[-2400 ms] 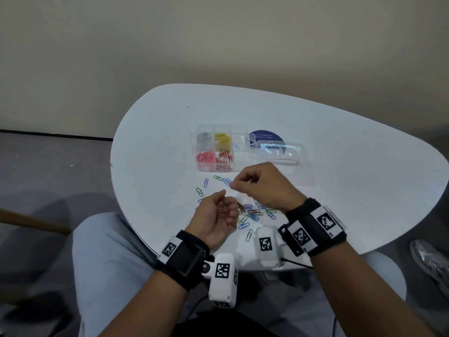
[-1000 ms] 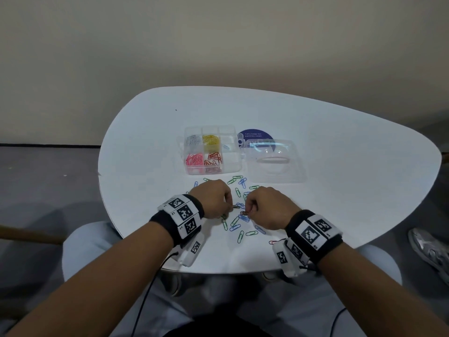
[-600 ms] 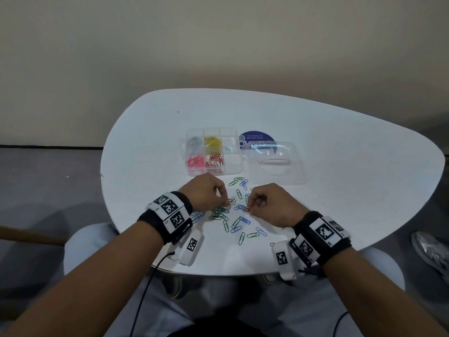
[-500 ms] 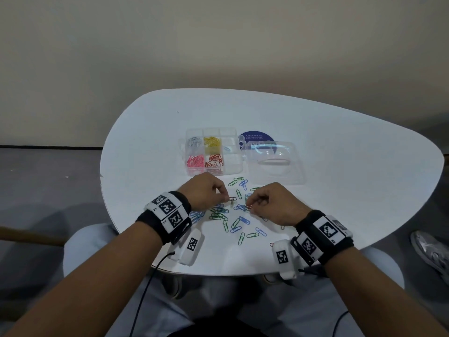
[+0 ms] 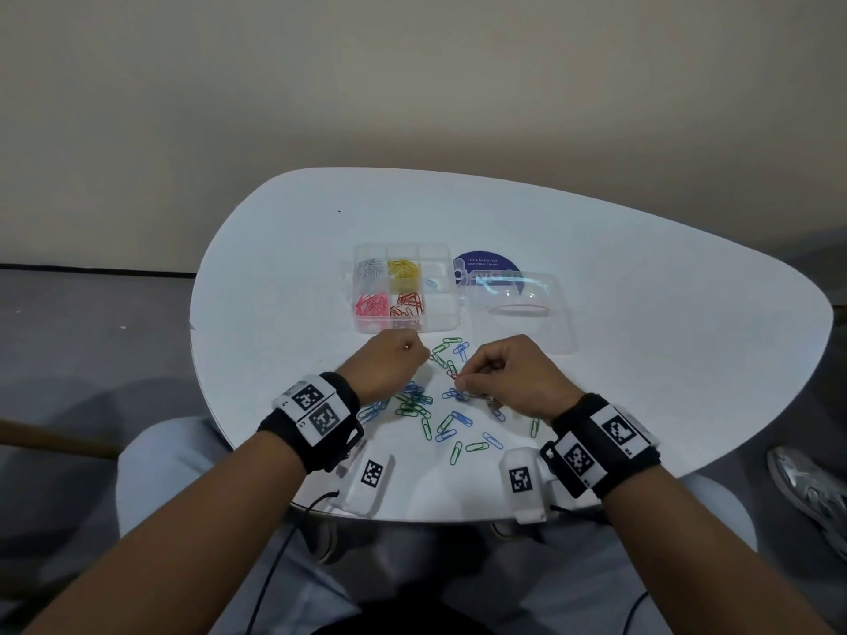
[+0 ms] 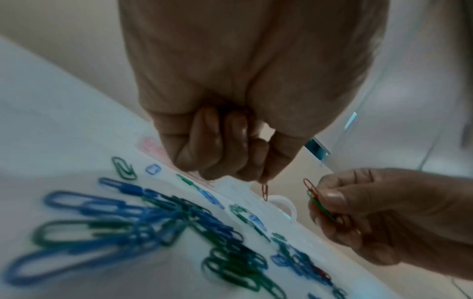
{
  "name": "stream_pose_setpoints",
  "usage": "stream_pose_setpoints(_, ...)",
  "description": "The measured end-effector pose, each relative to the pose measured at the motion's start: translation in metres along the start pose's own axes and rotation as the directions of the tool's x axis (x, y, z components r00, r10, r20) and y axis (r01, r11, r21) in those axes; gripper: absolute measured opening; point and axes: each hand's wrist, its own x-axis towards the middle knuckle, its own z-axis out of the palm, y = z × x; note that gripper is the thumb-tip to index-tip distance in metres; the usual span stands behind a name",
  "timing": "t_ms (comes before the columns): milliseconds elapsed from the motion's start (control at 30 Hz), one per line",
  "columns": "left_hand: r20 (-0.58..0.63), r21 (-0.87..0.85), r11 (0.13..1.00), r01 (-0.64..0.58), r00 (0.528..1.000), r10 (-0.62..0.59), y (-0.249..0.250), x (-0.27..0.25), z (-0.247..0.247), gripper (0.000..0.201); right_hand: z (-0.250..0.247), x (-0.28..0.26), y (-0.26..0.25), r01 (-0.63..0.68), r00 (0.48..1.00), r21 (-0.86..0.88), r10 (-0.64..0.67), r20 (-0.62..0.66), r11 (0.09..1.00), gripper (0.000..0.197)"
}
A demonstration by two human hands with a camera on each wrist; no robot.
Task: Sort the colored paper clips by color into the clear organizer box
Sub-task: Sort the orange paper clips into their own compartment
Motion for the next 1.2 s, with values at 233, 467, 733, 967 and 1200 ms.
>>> stream_pose_setpoints(233, -0.012, -0.363, 0.923, 0.131, 0.989, -0.145, 0.0, -0.003, -0.004, 0.03, 0.003, 0.002, -0.006, 0.001, 0.999, 0.039, 0.001, -0.043, 0.999, 0.001)
stream_pose_setpoints(467, 0.014, -0.688, 0.694, 0.212, 0.96, -0.279, -0.003, -0.012, 0.0, 0.024, 0.0, -0.001, -0.006, -0.001, 0.998, 0.044, 0.004, -0.058, 0.999, 0.006)
stream_pose_setpoints(733, 0.186, -0.893, 0.337, 0.297, 0.927, -0.325, 0.001, -0.012, 0.011, 0.02, 0.0, -0.01, -0.021, 0.119, 0.987, 0.018, -0.116, -0.113, 0.993, 0.002)
stream_pose_setpoints(967, 0.346, -0.87, 0.285, 0.403, 0.91, -0.23, 0.016, -0.006, 0.04, 0.028, 0.007, -0.014, -0.038, 0.244, 0.962, -0.056, -0.249, -0.11, 0.968, 0.005)
stream_pose_setpoints(1200, 0.254, -0.777, 0.495, 0.389, 0.913, -0.32, 0.015, 0.0, 0.04, 0.037, -0.044, -0.009, 0.003, 0.076, 0.925, -0.132, -0.119, -0.36, 0.988, 0.007)
